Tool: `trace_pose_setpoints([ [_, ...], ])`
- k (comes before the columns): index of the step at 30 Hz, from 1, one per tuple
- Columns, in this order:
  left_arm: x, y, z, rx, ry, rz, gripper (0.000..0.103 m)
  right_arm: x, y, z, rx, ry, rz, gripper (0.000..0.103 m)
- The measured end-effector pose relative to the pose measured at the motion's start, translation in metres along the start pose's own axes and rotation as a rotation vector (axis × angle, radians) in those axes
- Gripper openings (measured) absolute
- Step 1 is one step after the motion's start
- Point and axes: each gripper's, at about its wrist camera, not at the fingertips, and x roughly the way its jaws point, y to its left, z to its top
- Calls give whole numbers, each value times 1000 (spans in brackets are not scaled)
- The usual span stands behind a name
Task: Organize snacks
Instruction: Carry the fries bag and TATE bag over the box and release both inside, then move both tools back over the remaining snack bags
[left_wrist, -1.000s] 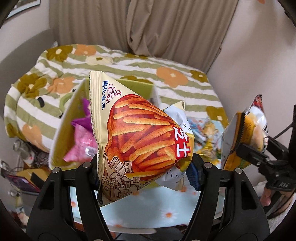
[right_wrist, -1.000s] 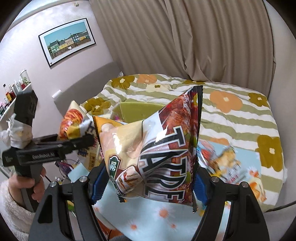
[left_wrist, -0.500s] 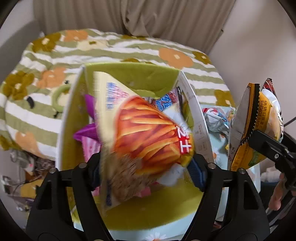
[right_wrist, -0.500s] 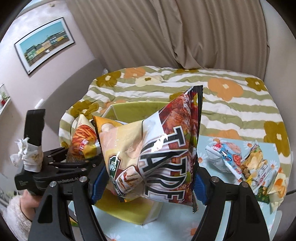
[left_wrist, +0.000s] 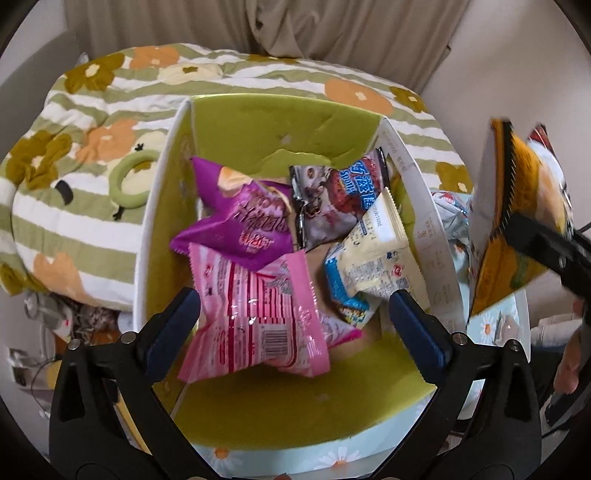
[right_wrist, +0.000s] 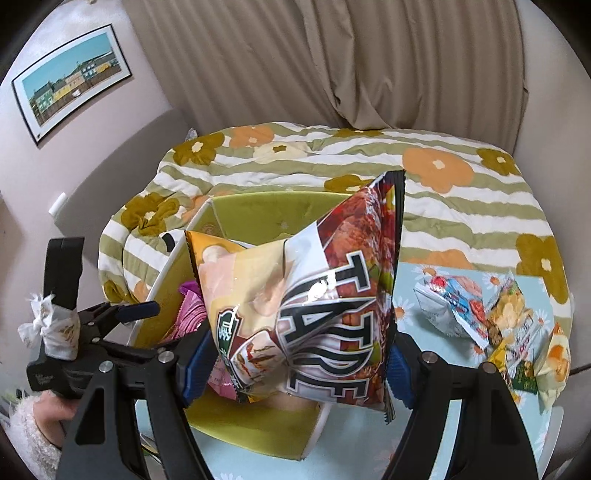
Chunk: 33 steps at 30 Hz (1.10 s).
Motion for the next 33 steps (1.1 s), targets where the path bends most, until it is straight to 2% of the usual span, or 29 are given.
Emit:
trace_pose_setpoints([
  [4,-12,-1,-9,-17,-14,27,101,10,10,17,-27,7,23,75],
  [10,-20,7,-13,-58,-30,77,101,51,31,41,-97,80,56,77],
  [14,-22,14,-19,-82,-29,100,101,76,35,42,-100,102,105,84],
  [16,-22,17,-23,-94,-27,106,101,81,36,40,-108,83,96,93],
  [17,-21,18,-25,-99,-26,107,101,82,37,39,-112,74,97,95],
  [23,-21,21,-33,-120,-21,103,101,81,44,26,-135,73,89,95],
  [33,-44,2,-31,-64,-67,64,101,33,42,16,-134,11,63,95],
])
